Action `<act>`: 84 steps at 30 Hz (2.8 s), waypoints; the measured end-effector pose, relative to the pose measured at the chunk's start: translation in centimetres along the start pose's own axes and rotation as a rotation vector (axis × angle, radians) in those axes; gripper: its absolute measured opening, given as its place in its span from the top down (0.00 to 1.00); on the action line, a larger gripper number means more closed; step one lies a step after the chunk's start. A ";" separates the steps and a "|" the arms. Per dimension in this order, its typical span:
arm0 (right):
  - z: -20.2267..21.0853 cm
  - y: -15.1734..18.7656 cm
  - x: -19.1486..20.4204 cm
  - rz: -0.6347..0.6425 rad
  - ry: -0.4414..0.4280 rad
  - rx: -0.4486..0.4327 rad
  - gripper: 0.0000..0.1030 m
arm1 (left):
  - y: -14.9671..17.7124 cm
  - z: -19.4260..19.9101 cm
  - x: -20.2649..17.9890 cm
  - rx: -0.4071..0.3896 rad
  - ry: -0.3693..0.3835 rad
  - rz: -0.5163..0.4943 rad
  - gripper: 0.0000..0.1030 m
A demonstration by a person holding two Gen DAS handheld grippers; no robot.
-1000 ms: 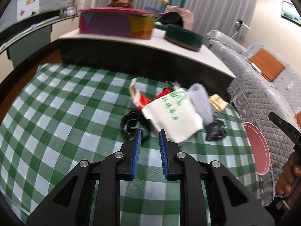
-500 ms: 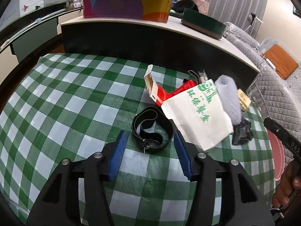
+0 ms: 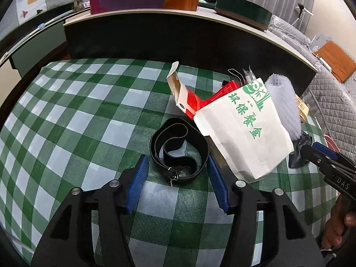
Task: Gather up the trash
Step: 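Grasp the black plastic bag with the right tool while the left tool grasps the black strap, then carry the black bag and black strap over the pink bucket with both tools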
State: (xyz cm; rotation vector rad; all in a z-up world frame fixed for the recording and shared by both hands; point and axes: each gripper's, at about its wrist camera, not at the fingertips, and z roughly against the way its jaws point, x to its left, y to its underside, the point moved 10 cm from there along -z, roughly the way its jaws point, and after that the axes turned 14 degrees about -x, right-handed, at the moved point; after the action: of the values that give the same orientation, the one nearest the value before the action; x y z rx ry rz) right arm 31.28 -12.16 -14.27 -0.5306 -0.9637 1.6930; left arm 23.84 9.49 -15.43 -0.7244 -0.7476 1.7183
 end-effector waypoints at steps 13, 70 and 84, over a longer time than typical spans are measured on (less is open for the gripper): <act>0.7 -0.3 0.7 0.027 -0.026 -0.015 0.75 | -0.1 0.0 -0.1 -0.003 0.010 -0.002 0.76; 16.6 -4.3 -6.5 -0.045 0.097 -0.275 0.76 | -2.3 10.5 -8.3 -0.207 0.127 -0.154 0.83; 21.5 -5.1 -14.6 -0.150 0.242 -0.345 0.75 | -1.2 12.2 -12.5 -0.212 0.194 -0.186 0.83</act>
State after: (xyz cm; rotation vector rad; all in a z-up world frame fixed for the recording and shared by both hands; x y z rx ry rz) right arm 23.09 -32.54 0.52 -0.8473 -1.0935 1.3003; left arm 18.00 -3.86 -5.69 -0.9225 -0.8410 1.3925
